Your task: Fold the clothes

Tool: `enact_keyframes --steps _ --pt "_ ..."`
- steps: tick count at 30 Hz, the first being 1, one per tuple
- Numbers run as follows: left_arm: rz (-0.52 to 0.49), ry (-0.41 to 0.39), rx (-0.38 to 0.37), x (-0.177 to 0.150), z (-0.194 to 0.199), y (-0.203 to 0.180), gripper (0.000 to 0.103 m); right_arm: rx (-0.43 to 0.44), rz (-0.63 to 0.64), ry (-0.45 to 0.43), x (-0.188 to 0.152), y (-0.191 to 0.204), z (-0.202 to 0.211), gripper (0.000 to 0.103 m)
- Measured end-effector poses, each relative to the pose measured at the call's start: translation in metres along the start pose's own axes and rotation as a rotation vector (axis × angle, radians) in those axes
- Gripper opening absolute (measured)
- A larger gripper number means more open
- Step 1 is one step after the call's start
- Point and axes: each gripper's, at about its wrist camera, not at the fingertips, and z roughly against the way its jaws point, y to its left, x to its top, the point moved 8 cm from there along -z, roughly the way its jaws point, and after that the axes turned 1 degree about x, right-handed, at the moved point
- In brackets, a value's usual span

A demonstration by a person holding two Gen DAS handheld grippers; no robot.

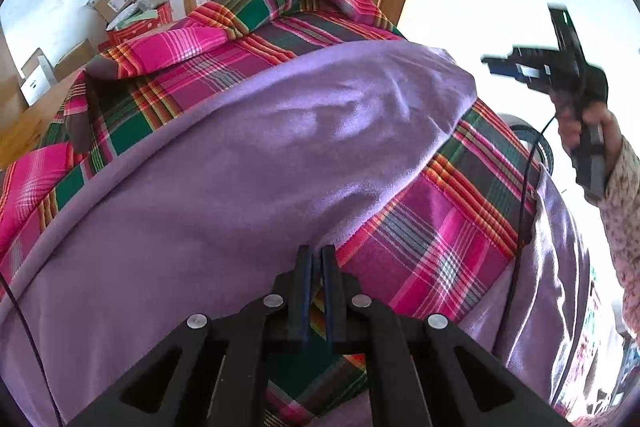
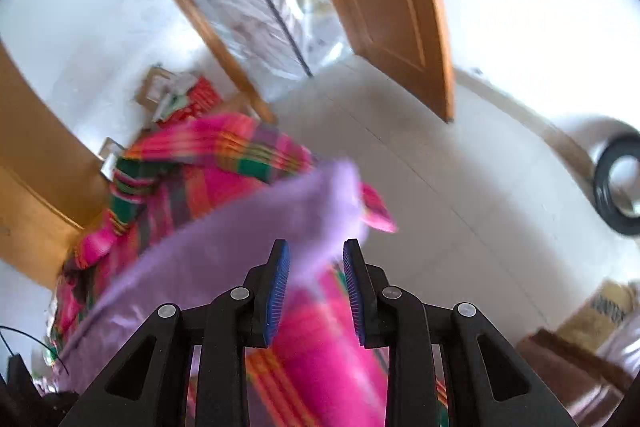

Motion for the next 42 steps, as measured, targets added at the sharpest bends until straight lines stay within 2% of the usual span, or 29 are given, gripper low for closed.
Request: enact_keyframes --steps 3,7,10,24,27,30,33,34,36,37,39,42 --pt "0.039 -0.03 -0.008 0.009 0.007 0.006 0.004 0.015 -0.083 0.046 -0.011 -0.017 -0.014 0.029" --pt "0.093 -0.068 -0.013 0.02 0.015 0.016 0.004 0.151 -0.168 0.107 -0.016 -0.014 -0.03 0.03" --pt "0.126 -0.08 -0.016 0.025 0.017 0.022 0.004 0.21 -0.186 0.114 -0.011 -0.004 -0.038 0.031" --pt "0.207 -0.074 -0.02 0.03 0.013 0.035 0.004 0.255 -0.272 0.13 0.015 0.014 -0.071 0.032" --pt "0.205 -0.065 -0.02 0.028 0.01 0.035 0.004 0.258 -0.33 0.141 0.015 0.011 -0.075 0.043" --pt "0.205 -0.058 -0.02 0.026 0.008 0.034 0.004 0.27 -0.347 0.131 0.015 0.013 -0.076 0.043" --pt "0.201 -0.052 -0.023 0.025 0.007 0.033 0.004 0.292 -0.366 0.128 0.014 0.016 -0.076 0.035" --pt "0.199 -0.05 -0.026 0.024 0.007 0.032 0.004 0.309 -0.37 0.126 0.015 0.017 -0.075 0.028" --pt "0.193 -0.049 -0.035 0.023 0.008 0.03 0.004 0.319 -0.363 0.115 0.017 0.02 -0.073 0.021" --pt "0.192 -0.049 -0.039 0.022 0.009 0.029 0.004 0.318 -0.357 0.106 0.018 0.022 -0.071 0.011" --pt "0.191 -0.046 -0.047 0.021 0.01 0.028 0.004 0.293 -0.335 0.085 0.02 0.023 -0.066 0.005" --pt "0.186 -0.043 -0.058 0.019 0.012 0.026 0.004 0.28 -0.321 0.045 0.023 0.022 -0.052 0.004"
